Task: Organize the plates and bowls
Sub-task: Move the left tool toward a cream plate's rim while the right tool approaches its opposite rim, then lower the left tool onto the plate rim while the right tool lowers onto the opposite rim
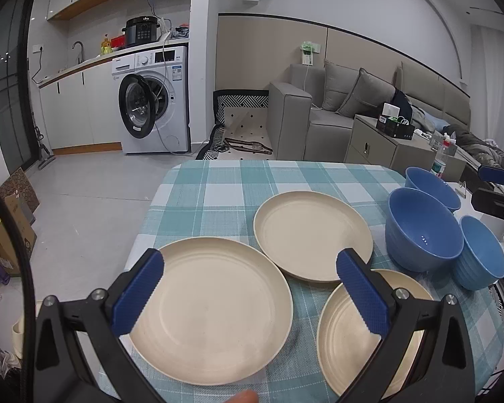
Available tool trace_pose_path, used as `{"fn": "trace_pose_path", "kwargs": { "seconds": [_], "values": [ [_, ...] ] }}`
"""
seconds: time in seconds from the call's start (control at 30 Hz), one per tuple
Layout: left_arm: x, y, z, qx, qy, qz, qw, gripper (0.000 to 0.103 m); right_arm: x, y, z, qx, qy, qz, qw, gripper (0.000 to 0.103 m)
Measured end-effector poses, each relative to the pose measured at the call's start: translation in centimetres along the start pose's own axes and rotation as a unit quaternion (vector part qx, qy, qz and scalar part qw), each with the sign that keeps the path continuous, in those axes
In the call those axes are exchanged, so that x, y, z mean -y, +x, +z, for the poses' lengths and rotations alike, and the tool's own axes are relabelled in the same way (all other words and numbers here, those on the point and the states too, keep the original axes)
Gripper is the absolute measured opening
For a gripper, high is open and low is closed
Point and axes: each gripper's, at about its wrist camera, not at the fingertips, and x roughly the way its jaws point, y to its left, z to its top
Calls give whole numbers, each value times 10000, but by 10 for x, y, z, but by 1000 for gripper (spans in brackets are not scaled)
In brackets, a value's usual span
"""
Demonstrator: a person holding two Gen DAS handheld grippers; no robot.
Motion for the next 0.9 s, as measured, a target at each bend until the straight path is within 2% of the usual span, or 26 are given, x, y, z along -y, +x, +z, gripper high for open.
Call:
{"fn": "trace_pose_path", "kwargs": {
  "seconds": [0.3,0.47,0.9],
  "values": [
    [-2,26,8,-287,-15,-98,9995,103,4,31,3,-298,-12,32,9996,103],
    [-2,38,14,-436,5,-292,9986,103,5,46,9,-402,-29,49,9992,103],
    [-3,62,25,-663,62,-441,9968,103,14,85,21,-694,-7,69,9976,103]
  ]
}}
